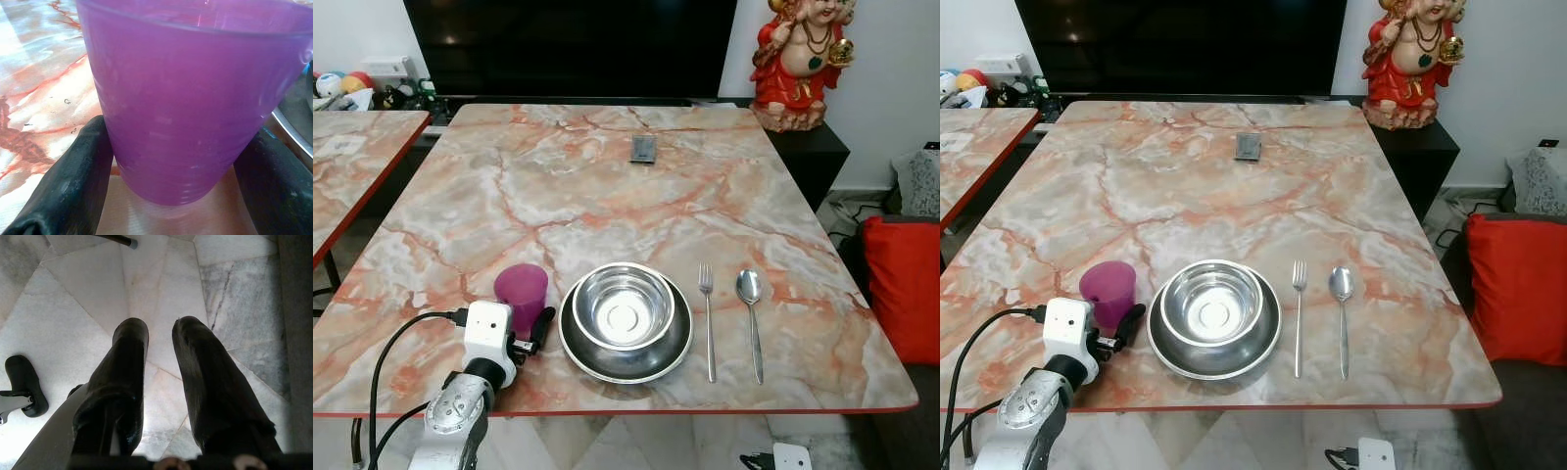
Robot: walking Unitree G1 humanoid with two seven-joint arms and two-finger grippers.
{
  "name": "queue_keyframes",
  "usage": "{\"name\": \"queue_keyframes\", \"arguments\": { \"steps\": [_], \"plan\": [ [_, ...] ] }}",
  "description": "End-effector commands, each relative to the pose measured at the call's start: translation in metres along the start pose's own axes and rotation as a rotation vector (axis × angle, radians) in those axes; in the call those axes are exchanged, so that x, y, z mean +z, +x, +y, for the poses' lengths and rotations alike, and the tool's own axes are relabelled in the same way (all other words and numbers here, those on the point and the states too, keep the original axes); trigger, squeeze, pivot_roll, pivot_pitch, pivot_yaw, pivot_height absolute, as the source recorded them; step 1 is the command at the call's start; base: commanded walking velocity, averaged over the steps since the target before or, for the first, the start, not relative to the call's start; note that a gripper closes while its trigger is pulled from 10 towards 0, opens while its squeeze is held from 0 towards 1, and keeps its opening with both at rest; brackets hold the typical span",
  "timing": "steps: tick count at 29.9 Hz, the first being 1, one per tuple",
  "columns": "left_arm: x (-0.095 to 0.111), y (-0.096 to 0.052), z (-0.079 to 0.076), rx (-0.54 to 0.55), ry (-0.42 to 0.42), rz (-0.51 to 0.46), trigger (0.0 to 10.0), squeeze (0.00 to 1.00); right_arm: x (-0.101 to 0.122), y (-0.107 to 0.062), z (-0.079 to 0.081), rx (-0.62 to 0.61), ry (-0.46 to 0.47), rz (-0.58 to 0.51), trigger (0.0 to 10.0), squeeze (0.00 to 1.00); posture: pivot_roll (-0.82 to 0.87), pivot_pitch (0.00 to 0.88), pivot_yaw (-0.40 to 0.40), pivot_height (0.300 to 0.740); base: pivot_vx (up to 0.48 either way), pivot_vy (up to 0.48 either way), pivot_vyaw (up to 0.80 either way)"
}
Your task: Setting the table
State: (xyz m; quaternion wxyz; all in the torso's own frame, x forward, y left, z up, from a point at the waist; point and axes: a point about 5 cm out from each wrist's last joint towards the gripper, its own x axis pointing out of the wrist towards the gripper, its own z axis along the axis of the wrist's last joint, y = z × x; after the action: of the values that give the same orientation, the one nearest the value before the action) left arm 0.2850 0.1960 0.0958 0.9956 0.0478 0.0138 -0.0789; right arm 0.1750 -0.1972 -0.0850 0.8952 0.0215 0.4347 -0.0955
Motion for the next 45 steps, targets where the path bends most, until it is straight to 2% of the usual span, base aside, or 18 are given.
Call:
{"name": "queue_keyframes", "arguments": {
  "steps": [1,2,14,30,31,32,33,34,45],
  "plan": [
    [-0.005,0.0,-0.001,-0.004,0.004,0.028,10.0,0.27,-0.005,-0.001,0.0,-0.001,-0.004,0.022,10.0,0.0,-0.01,0.103,-0.016,0.74,0.0,0.0,0.0],
    [-0.005,0.0,-0.002,-0.004,0.004,0.029,10.0,0.54,-0.005,-0.001,0.0,0.0,-0.004,0.021,10.0,0.0,-0.01,0.103,-0.016,0.74,0.0,0.0,0.0],
    [-0.007,-0.002,-0.004,-0.007,0.004,0.04,10.0,0.54,-0.006,-0.001,0.0,0.0,-0.005,0.025,10.0,0.0,-0.01,0.107,-0.016,0.74,0.0,0.0,0.0],
    [-0.01,-0.006,0.002,0.009,0.019,0.059,10.0,0.5,-0.004,-0.001,0.002,0.004,-0.005,0.022,10.0,0.0,-0.01,0.114,-0.016,0.74,0.0,0.0,0.0],
    [-0.01,-0.007,0.002,0.012,0.02,0.058,10.0,0.47,-0.004,-0.001,0.002,0.004,-0.006,0.023,10.0,0.0,-0.01,0.114,-0.016,0.74,0.0,0.0,0.0],
    [-0.009,-0.007,0.003,0.013,0.021,0.058,10.0,0.4,-0.004,-0.001,0.001,0.004,-0.006,0.022,10.0,0.0,-0.01,0.114,-0.015,0.74,0.0,0.0,0.0],
    [-0.009,-0.007,0.003,0.014,0.022,0.057,10.0,0.4,-0.004,-0.001,0.001,0.004,-0.006,0.022,10.0,0.0,-0.01,0.114,-0.015,0.74,0.0,0.0,0.0],
    [-0.009,-0.008,0.003,0.015,0.022,0.057,10.0,0.0,-0.004,-0.001,0.001,0.003,-0.006,0.022,10.0,0.0,-0.01,0.114,-0.015,0.74,0.0,0.0,0.0],
    [-0.008,-0.023,0.007,0.017,0.003,0.045,10.0,0.0,-0.005,-0.001,0.0,0.004,-0.008,0.024,10.0,0.0,0.0,0.11,-0.018,0.74,0.0,0.0,0.0]
  ]
}}
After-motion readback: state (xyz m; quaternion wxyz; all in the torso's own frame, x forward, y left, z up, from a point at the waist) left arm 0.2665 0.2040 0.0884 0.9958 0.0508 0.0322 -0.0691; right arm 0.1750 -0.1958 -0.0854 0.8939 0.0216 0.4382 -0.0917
